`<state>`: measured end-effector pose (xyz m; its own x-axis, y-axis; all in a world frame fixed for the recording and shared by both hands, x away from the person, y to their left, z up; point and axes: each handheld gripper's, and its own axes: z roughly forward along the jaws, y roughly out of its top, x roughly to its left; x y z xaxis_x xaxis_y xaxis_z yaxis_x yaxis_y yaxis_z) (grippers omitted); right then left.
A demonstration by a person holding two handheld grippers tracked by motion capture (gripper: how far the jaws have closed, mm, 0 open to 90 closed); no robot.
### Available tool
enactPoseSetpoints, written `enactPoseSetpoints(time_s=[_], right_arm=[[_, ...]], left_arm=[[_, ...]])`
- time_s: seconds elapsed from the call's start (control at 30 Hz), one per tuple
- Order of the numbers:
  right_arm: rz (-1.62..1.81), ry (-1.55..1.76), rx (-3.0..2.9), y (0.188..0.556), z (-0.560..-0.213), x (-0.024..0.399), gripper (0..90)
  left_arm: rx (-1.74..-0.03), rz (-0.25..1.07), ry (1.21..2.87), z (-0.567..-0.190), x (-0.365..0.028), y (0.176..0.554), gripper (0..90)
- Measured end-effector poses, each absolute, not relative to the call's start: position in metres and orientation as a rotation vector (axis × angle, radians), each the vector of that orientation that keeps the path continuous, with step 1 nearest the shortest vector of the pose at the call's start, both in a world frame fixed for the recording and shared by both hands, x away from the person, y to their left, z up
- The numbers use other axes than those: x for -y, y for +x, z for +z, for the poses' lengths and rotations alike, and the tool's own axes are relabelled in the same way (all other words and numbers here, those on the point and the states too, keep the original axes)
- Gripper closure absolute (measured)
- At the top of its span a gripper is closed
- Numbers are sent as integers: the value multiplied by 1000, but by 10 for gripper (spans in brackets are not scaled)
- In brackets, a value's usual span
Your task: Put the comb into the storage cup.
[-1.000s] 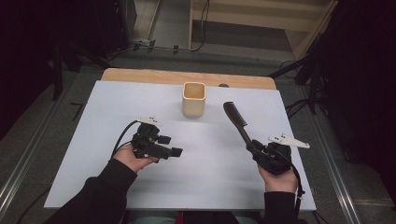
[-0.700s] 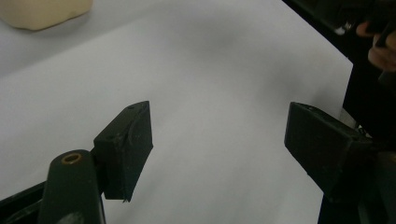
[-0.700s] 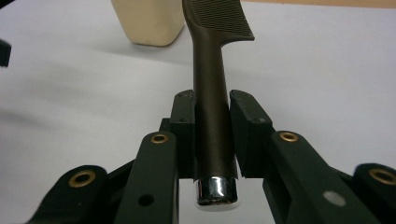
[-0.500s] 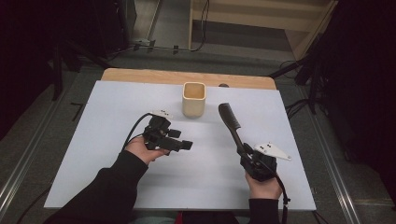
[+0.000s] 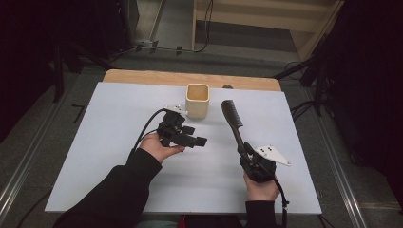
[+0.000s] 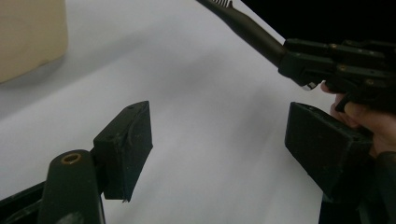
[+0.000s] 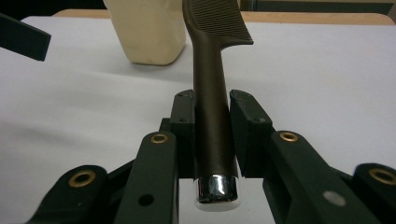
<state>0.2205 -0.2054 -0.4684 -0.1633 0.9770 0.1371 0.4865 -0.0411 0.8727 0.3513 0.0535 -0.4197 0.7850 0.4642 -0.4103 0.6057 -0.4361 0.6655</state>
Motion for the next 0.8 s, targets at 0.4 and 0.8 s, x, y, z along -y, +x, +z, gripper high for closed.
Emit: enactPoseSetpoints(time_s=[0.4,0.8], right_arm=[[1179,1533,-1631,225,-475,197,703],[1197,1524,-1588,227,-478,189,703]], left_arm=[[-798,-212,2105,-417,-31,357,241],[-856,-273,2058,-416,-15,364,246]])
